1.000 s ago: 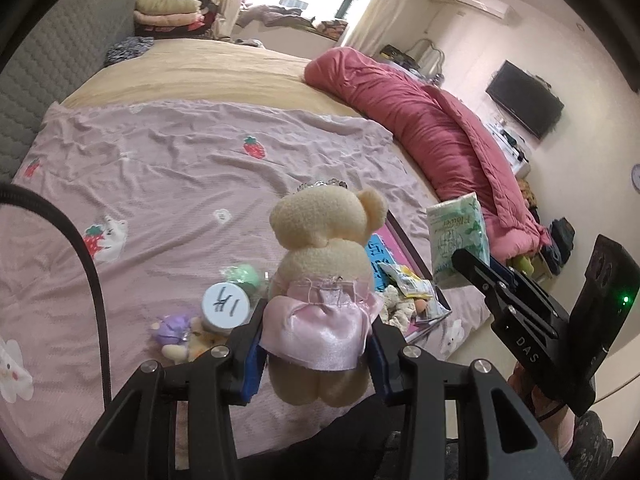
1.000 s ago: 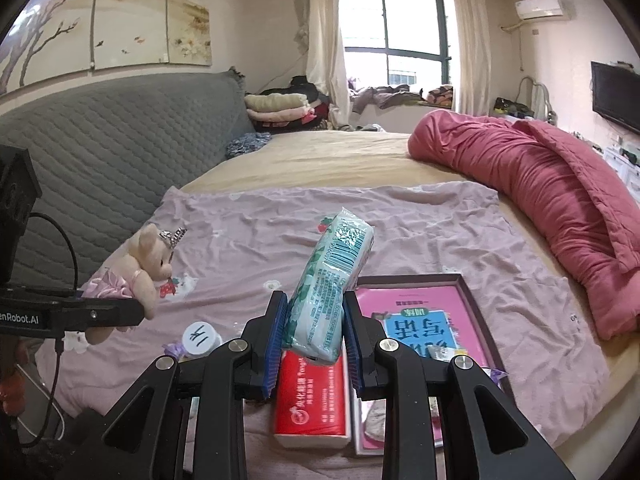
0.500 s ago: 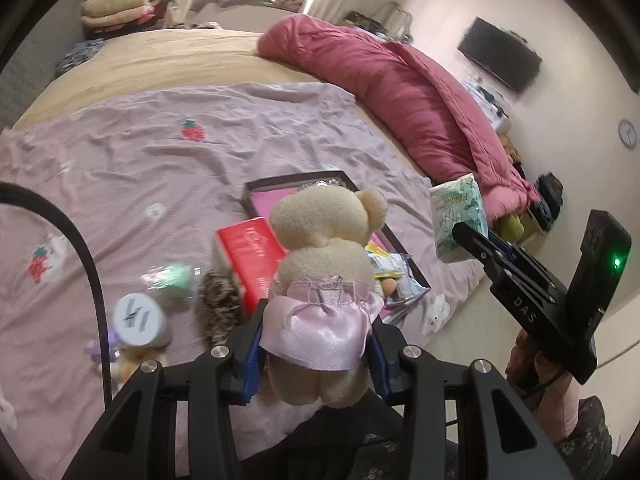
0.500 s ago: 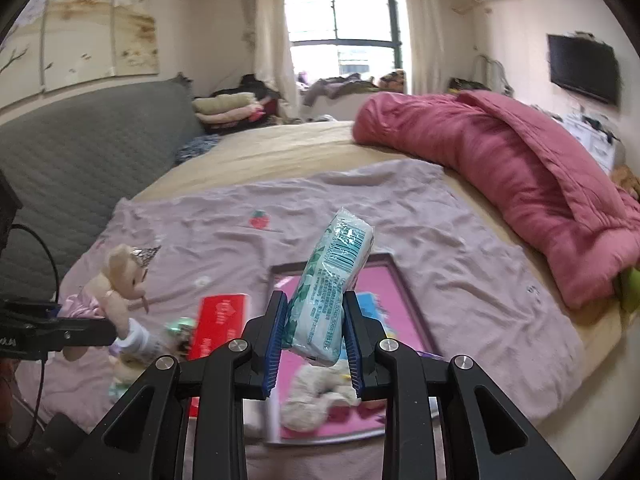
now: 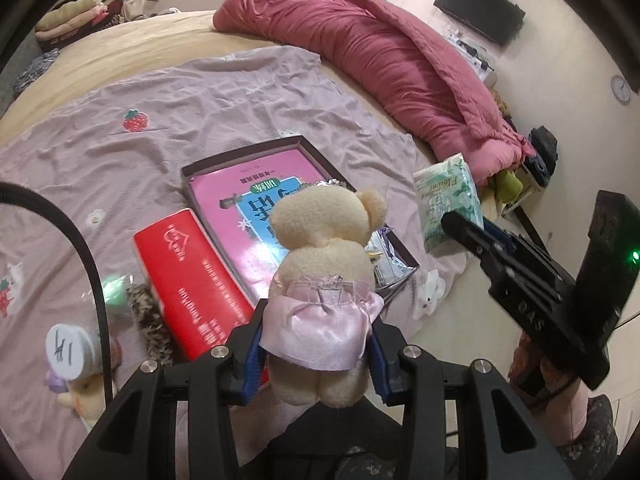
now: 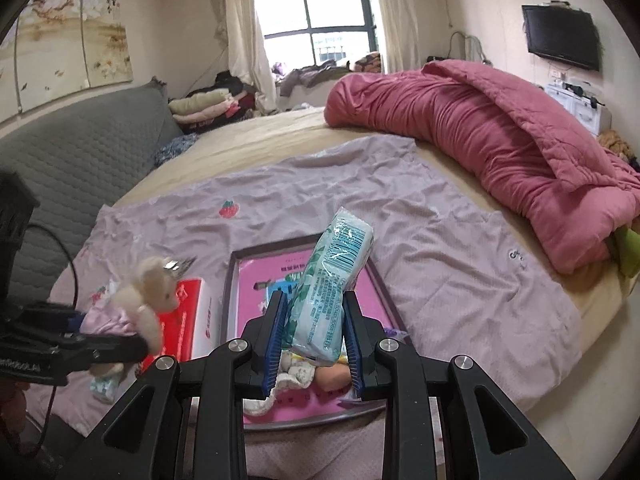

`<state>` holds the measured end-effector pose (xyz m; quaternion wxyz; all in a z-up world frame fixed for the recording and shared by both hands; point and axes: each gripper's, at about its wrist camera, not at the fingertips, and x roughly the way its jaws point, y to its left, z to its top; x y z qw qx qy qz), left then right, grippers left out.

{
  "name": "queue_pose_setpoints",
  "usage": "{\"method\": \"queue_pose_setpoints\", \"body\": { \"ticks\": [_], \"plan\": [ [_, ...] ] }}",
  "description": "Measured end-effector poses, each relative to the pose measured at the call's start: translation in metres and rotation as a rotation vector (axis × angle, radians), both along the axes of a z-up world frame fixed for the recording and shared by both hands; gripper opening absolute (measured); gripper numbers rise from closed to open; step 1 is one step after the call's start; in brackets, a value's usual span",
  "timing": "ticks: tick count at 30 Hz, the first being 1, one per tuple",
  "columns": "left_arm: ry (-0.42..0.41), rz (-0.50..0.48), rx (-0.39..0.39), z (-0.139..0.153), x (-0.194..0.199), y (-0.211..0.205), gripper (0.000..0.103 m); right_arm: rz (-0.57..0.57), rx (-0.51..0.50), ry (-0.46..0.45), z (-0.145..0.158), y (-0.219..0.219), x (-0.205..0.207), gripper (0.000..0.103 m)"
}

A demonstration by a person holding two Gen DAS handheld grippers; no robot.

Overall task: Organize soft objects
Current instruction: 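Carry the bear with the left tool while the right tool carries the tissue pack toward the tray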

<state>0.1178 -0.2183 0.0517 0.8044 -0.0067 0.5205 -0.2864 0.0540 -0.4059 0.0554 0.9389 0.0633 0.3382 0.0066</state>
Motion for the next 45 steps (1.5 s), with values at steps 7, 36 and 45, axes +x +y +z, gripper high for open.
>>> {"method": "queue_pose_setpoints", "body": {
  "ticks": [7, 36, 45],
  "plan": [
    [-0.004, 0.000, 0.064, -0.015, 0.019, -0.022, 0.044, 0.040, 0.009, 0.034, -0.014, 0.005, 0.004, 0.028],
    [-0.009, 0.021, 0.273, -0.072, 0.071, -0.056, 0.043, 0.156, 0.139, 0.149, -0.072, 0.038, 0.023, 0.028],
    [0.028, 0.014, 0.311, -0.093, 0.086, -0.065, 0.044, 0.164, 0.201, 0.213, -0.106, 0.045, 0.036, 0.028]
  ]
}}
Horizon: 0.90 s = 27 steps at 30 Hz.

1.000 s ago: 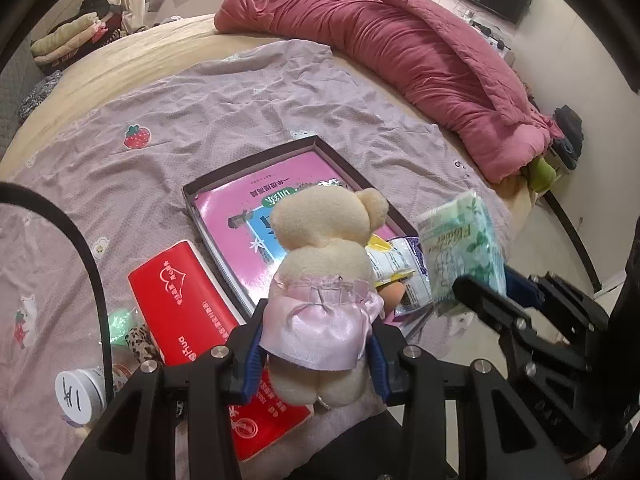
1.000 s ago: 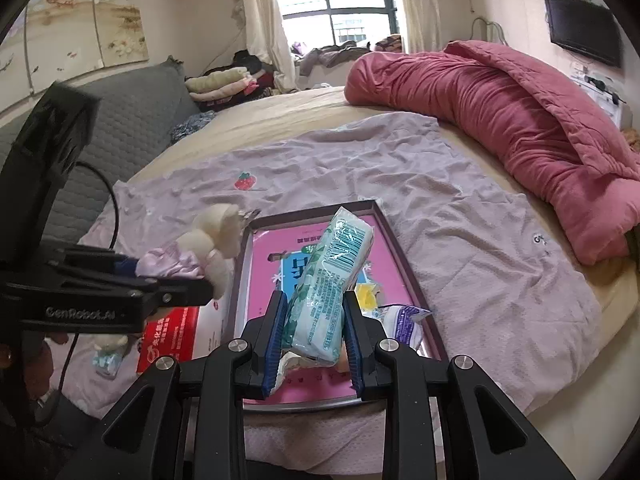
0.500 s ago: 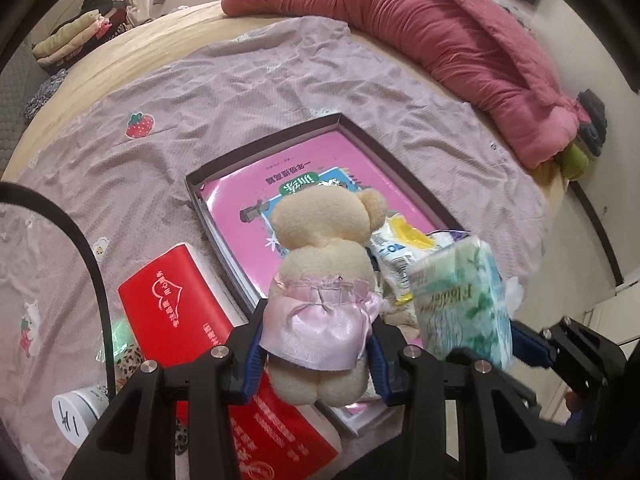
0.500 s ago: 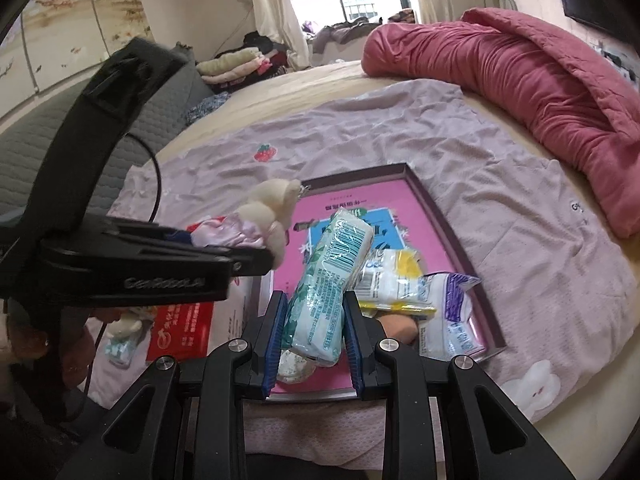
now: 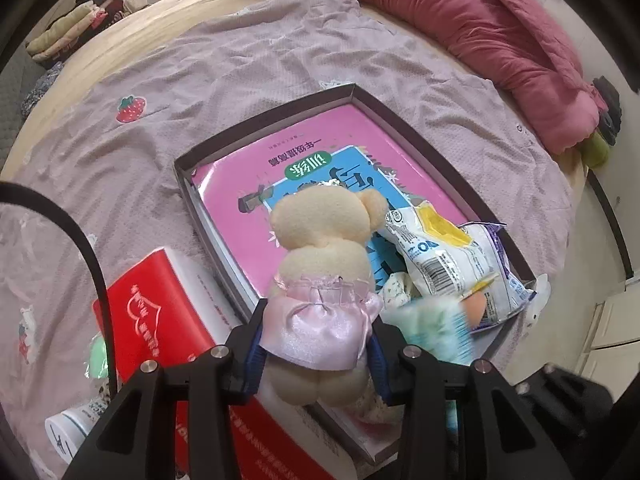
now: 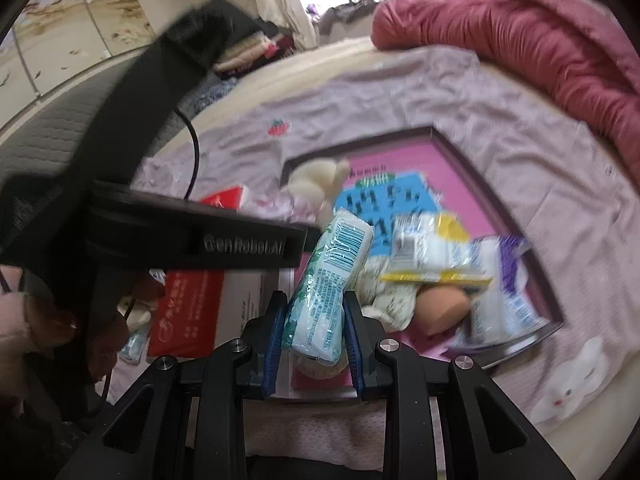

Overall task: Organize soft objects
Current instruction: 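Lower the bear onto the tray with the left tool while the right tool releases the tissue pack beside it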

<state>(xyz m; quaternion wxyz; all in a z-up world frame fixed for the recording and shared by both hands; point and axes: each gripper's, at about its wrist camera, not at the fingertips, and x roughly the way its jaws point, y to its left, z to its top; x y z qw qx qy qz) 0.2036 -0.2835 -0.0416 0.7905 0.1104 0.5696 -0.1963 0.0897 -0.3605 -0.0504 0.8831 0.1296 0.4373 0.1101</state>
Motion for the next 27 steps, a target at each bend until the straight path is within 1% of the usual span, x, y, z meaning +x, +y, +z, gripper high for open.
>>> {"method": "queue_pose_setpoints", "body": {
  "ticks": [4, 8, 10, 12, 13, 14, 16, 19, 21, 22, 25, 27],
  "plan": [
    [0.001, -0.009, 0.016, -0.003, 0.004, -0.005, 0.044, -0.017, -0.009, 0.032, -0.017, -0.001, 0.004, 0.029],
    [0.005, -0.024, 0.059, -0.013, 0.007, -0.012, 0.044, -0.026, -0.015, 0.037, -0.023, -0.005, 0.004, 0.030],
    [0.017, -0.030, 0.087, -0.021, 0.009, -0.015, 0.044, -0.034, -0.019, 0.040, -0.025, -0.005, 0.005, 0.030],
    [0.041, -0.031, 0.092, -0.029, 0.010, -0.018, 0.044, -0.034, -0.032, 0.035, -0.026, -0.006, 0.004, 0.030],
    [0.042, -0.032, 0.103, -0.032, 0.010, -0.019, 0.044, -0.038, -0.046, 0.032, -0.025, -0.006, 0.003, 0.032],
    [0.034, -0.040, 0.115, -0.033, 0.010, -0.021, 0.044, -0.038, -0.060, 0.028, -0.025, -0.006, 0.003, 0.037],
    [0.032, -0.048, 0.123, -0.034, 0.009, -0.024, 0.045, -0.030, -0.076, 0.020, -0.024, -0.005, 0.002, 0.037],
    [0.032, -0.056, 0.138, -0.035, 0.009, -0.025, 0.045, -0.022, -0.132, 0.003, -0.020, -0.001, 0.000, 0.040],
    [0.032, -0.071, 0.150, -0.036, 0.009, -0.028, 0.046, -0.016, -0.185, -0.009, -0.016, 0.003, -0.001, 0.053],
    [0.035, -0.079, 0.157, -0.037, 0.009, -0.029, 0.046, -0.007, -0.223, -0.014, -0.014, 0.005, -0.004, 0.055],
    [0.044, -0.105, 0.176, -0.039, 0.008, -0.032, 0.046, -0.013, -0.290, -0.033, -0.009, 0.004, -0.010, 0.056],
    [0.049, -0.111, 0.177, -0.039, 0.008, -0.032, 0.046, -0.018, -0.295, -0.054, -0.006, 0.001, -0.014, 0.059]
  ]
}}
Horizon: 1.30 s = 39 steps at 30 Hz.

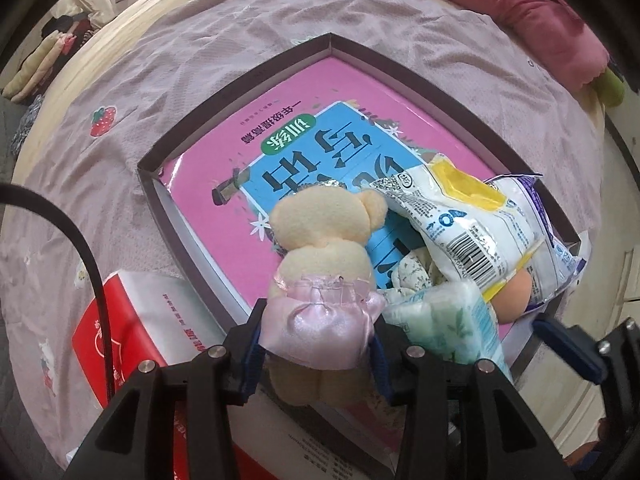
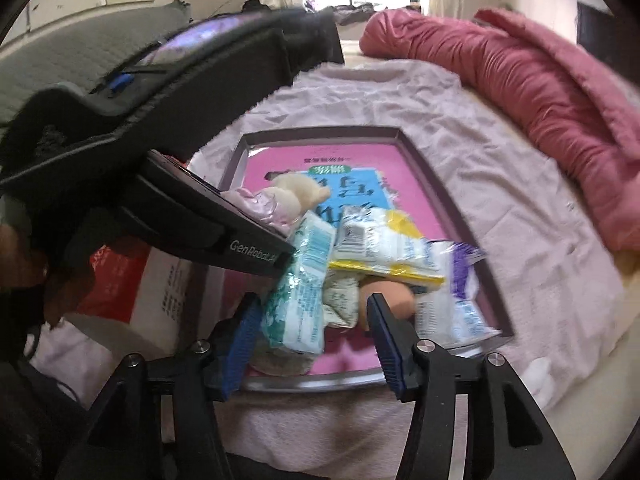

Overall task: Organize soft objects
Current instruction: 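Lower the bear onto the tray with the left tool while the right tool releases the tissue pack beside it, then move both open tools back from the tray toward the pile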

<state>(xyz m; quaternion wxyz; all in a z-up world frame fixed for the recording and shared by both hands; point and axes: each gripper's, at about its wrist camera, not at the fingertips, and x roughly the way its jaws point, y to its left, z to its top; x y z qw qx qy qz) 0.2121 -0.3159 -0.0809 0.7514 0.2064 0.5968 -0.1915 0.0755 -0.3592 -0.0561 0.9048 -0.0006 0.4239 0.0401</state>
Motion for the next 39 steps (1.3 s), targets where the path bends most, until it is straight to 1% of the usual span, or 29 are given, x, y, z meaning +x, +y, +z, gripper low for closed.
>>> {"method": "queue_pose_setpoints", "body": {
  "ticks": [6, 9, 12, 15, 17, 19, 23, 25, 27, 30, 36, 39],
  "plan": [
    [0.027, -0.014, -0.004, -0.002, 0.004, -0.004, 0.046, -0.056, 0.054, 0.007, 0.002, -0.015, -0.004, 0.060],
    [0.036, -0.011, 0.001, -0.003, 0.005, -0.005, 0.047, -0.072, 0.052, 0.003, 0.005, -0.019, -0.006, 0.060],
    [0.057, -0.020, 0.002, -0.004, 0.007, -0.007, 0.050, -0.099, 0.038, 0.007, 0.004, -0.022, -0.005, 0.060],
    [0.062, -0.025, 0.006, -0.003, 0.008, -0.007, 0.053, -0.121, 0.051, 0.016, 0.002, -0.027, -0.005, 0.060],
    [0.059, -0.011, -0.004, -0.001, 0.010, -0.004, 0.056, -0.129, 0.052, 0.019, 0.002, -0.029, -0.005, 0.060],
    [0.062, 0.004, -0.015, 0.001, 0.010, 0.000, 0.063, -0.134, 0.052, 0.017, 0.003, -0.031, -0.006, 0.060],
    [0.044, 0.022, -0.061, 0.014, 0.008, 0.006, 0.066, -0.139, 0.056, 0.012, 0.005, -0.032, -0.007, 0.060],
    [0.050, 0.032, -0.093, 0.021, 0.008, 0.009, 0.074, -0.140, 0.059, 0.023, 0.004, -0.033, -0.006, 0.060],
    [0.049, 0.038, -0.111, 0.026, 0.008, 0.011, 0.076, -0.142, 0.062, 0.031, 0.003, -0.033, -0.006, 0.062],
    [0.036, 0.049, -0.121, 0.034, 0.008, 0.016, 0.076, -0.147, 0.055, 0.026, 0.005, -0.033, -0.007, 0.066],
    [0.020, 0.073, -0.180, 0.054, 0.006, 0.028, 0.077, -0.159, 0.051, 0.020, 0.007, -0.036, -0.008, 0.067],
    [-0.006, 0.080, -0.187, 0.065, 0.003, 0.033, 0.077, -0.171, 0.040, 0.013, 0.011, -0.037, -0.008, 0.067]
  ]
}}
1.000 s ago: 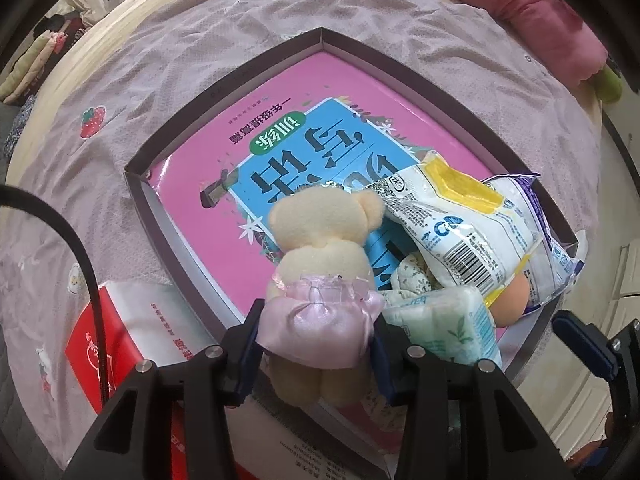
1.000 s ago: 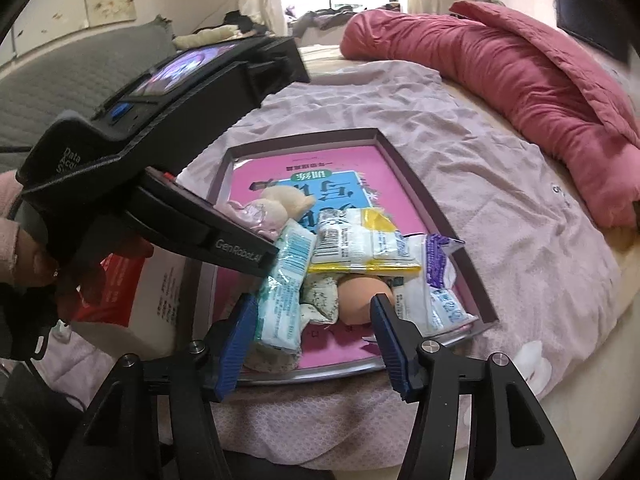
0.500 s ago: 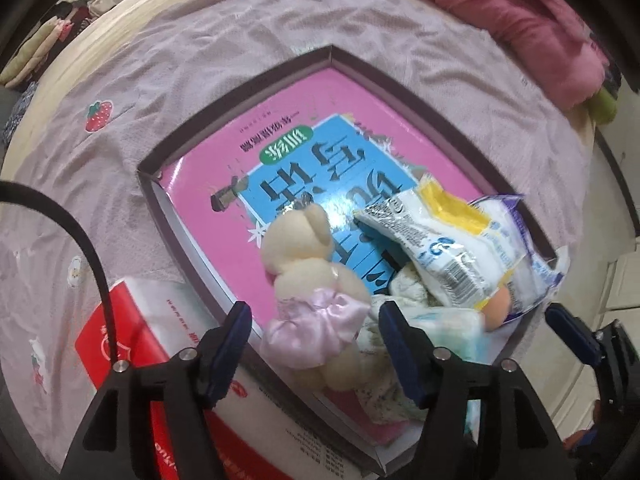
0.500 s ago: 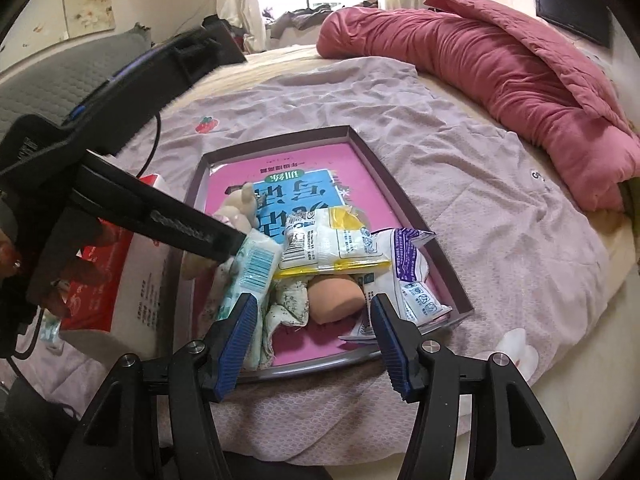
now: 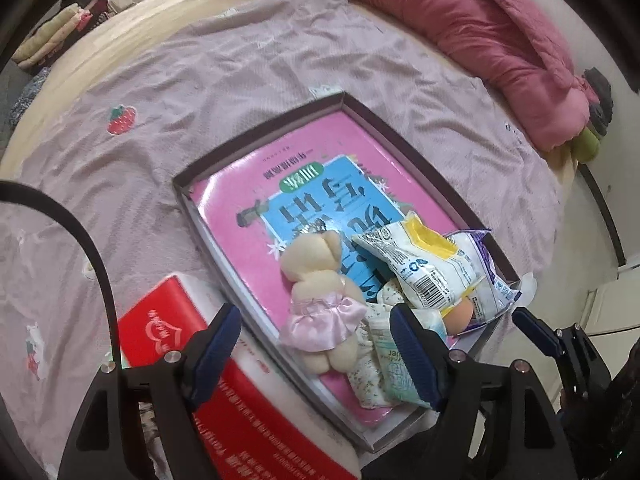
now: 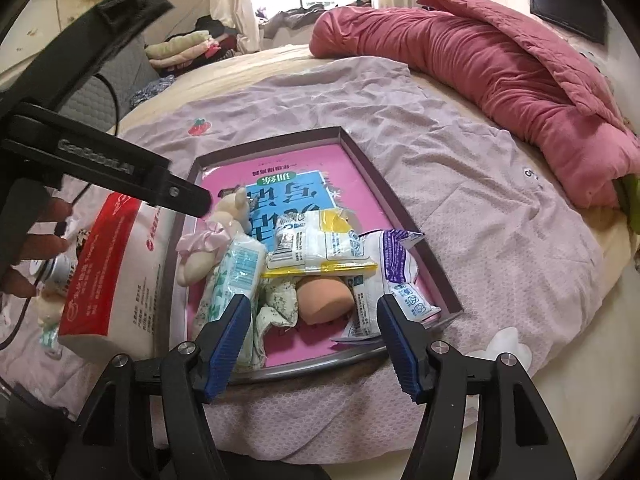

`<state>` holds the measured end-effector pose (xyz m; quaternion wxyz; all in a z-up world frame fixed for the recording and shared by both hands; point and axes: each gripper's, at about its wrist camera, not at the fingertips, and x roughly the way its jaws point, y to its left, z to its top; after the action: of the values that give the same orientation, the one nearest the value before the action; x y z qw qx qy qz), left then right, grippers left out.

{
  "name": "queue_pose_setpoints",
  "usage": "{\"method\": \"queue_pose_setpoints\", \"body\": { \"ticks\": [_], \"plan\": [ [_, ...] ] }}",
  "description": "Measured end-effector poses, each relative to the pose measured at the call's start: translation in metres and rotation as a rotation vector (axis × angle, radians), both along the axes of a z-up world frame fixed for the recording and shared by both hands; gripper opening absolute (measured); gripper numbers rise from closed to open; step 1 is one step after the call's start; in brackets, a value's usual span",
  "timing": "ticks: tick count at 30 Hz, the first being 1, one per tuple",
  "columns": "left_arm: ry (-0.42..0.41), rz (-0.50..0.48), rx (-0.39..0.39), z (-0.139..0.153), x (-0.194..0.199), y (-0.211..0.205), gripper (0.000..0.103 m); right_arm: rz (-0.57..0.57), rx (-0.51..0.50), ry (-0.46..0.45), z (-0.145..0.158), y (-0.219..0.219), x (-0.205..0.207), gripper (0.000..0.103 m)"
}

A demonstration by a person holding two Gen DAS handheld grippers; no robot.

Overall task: Organize soft objects
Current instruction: 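Move both open tools back from the tray toward the pile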

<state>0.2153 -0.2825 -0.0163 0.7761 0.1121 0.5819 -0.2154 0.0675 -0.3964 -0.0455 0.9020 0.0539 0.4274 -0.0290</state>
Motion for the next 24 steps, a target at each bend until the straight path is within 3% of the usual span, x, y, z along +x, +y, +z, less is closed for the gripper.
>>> {"method": "queue_pose_setpoints", "body": {
  "ticks": [11, 24],
  "plan": [
    [-0.074, 0.045, -0.089, 0.048, -0.018, 0.040, 0.077, -0.019, -0.007, -0.037, 0.023, 0.004, -0.003, 0.070],
    [-0.154, 0.108, -0.123, 0.069, -0.066, 0.103, 0.078, 0.007, -0.030, -0.111, 0.069, 0.031, -0.016, 0.074]
  ]
}}
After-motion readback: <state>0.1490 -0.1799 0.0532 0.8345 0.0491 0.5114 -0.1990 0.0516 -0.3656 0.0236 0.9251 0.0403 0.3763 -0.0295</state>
